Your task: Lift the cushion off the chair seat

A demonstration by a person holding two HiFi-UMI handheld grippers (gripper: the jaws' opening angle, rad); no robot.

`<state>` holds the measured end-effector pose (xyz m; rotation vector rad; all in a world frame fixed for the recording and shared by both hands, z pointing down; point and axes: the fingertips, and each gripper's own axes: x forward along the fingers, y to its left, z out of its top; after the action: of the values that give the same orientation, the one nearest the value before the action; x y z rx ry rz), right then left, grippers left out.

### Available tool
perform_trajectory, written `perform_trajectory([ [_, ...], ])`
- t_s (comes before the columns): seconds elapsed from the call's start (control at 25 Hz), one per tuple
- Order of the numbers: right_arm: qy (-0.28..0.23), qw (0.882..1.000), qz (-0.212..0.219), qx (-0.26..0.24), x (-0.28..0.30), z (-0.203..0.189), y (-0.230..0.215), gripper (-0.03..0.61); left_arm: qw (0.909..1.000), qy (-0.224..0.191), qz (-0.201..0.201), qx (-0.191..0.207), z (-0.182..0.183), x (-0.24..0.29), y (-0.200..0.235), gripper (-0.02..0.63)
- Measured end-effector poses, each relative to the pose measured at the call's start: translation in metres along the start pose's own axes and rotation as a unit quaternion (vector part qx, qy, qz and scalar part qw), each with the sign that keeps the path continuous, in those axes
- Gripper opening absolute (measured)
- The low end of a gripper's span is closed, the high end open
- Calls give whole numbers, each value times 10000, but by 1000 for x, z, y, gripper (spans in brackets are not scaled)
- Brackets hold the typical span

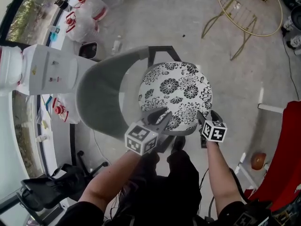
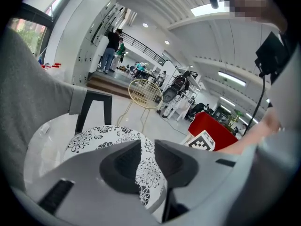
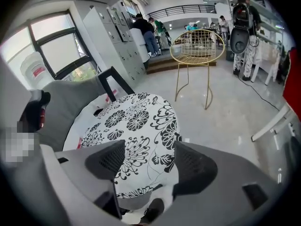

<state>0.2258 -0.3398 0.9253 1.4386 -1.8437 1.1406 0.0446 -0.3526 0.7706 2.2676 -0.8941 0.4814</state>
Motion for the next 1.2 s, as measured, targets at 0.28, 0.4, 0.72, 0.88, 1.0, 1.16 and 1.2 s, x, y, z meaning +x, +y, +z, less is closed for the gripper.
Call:
perform_trajectory([
  [0.28,104,9992,31,380,29,-14,-16,356,9998,-57,145,-125,-3,11,18,97],
  [0.4,77,9985,103,537,40,-18,-19,362,9997,-101,173,-115,-4,11,22,98],
  [0.72,-9,9968,-167,780,47,-27,-35,362,9995,-144,190,-201,-8,4,29,97],
  [0.88,77,9948,-110,1013,51,-37,-38,366,9994,-203,131,-246,-7,3,28,97],
  [1.0,140,9936,-98,1119,57,-41,-40,365,9994,-217,73,-256,-6,2,25,97],
  [1.16,133,9913,-75,1307,63,-44,-39,365,9993,-249,47,-276,-4,-1,24,97],
  [1.2,110,9896,-16,1434,64,-45,-39,365,9994,-259,49,-241,-3,-2,24,97],
])
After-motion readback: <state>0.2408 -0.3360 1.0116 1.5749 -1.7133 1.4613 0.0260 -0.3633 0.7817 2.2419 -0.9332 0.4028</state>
